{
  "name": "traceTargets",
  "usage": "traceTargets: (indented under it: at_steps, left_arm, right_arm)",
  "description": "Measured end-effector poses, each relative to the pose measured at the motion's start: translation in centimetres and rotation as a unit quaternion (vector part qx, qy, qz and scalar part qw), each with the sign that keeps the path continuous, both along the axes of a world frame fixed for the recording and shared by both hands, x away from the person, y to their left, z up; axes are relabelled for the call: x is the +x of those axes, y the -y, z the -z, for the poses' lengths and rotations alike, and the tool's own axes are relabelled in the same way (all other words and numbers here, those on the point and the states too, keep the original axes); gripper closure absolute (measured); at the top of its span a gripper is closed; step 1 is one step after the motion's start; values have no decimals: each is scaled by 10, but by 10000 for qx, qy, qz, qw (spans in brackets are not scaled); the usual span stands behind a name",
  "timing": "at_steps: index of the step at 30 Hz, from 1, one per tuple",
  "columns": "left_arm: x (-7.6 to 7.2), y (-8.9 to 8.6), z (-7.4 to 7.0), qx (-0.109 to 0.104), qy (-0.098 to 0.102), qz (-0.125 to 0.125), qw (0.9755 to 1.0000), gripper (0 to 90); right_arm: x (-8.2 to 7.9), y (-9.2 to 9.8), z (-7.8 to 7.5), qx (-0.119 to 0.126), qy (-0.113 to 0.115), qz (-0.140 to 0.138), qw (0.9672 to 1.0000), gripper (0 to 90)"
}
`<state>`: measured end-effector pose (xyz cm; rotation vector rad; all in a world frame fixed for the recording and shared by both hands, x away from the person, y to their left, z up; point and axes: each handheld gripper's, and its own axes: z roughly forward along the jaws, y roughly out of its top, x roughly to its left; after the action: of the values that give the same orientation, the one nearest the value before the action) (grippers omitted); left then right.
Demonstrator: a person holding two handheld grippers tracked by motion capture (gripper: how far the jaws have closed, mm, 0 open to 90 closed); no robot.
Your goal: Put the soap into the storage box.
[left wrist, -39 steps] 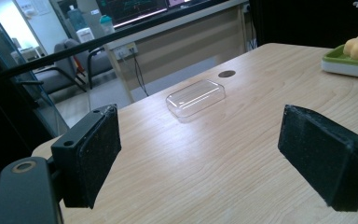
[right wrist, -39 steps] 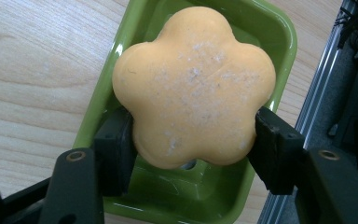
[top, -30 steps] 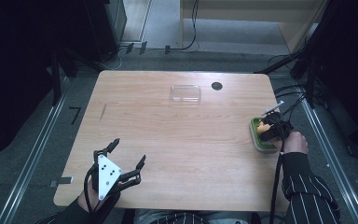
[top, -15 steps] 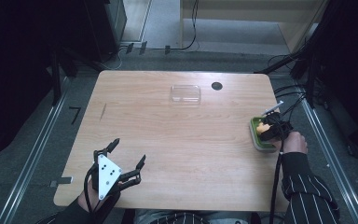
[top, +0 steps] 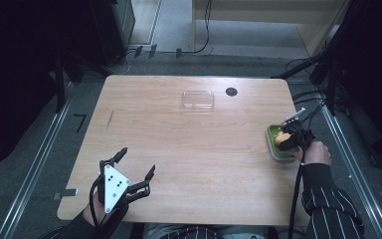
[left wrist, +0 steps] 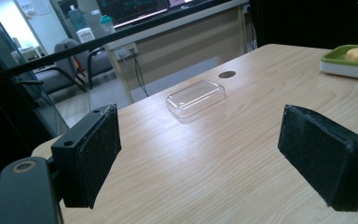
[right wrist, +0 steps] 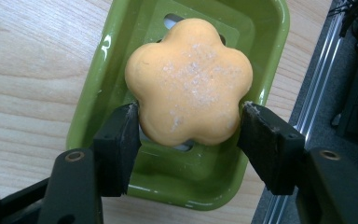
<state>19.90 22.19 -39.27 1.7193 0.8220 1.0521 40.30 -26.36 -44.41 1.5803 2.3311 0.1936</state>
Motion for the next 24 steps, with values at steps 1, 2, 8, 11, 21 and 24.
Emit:
traceTargets:
  at_steps: [1,2,8,11,21,24]
  left_arm:
    - [0,0,0,12,-3,7,10000,135]
    - [0,0,0,55,-3,24,10000,135]
    - [-1,-2,0,-27,2,-23,10000,135]
    - [-1,-2,0,-6,-1,-7,10000,135]
    - [-1,-2,0,-32,4,-12,10000,135]
    - [-1,-2,0,-30,2,-11,10000,135]
  right_arm:
    - [-1,0,-1,19,30,2,10000,388]
    - [-2,0,-1,35,16,21,10000,379]
    - [-7,-2,-9,133,71,-17,9999,286]
    - [-12,-6,-13,159,32,-59,9999,245]
    - [-31,-27,-20,236,-36,-500,9985,139]
    - [-37,-34,-22,265,-48,-661,9974,129]
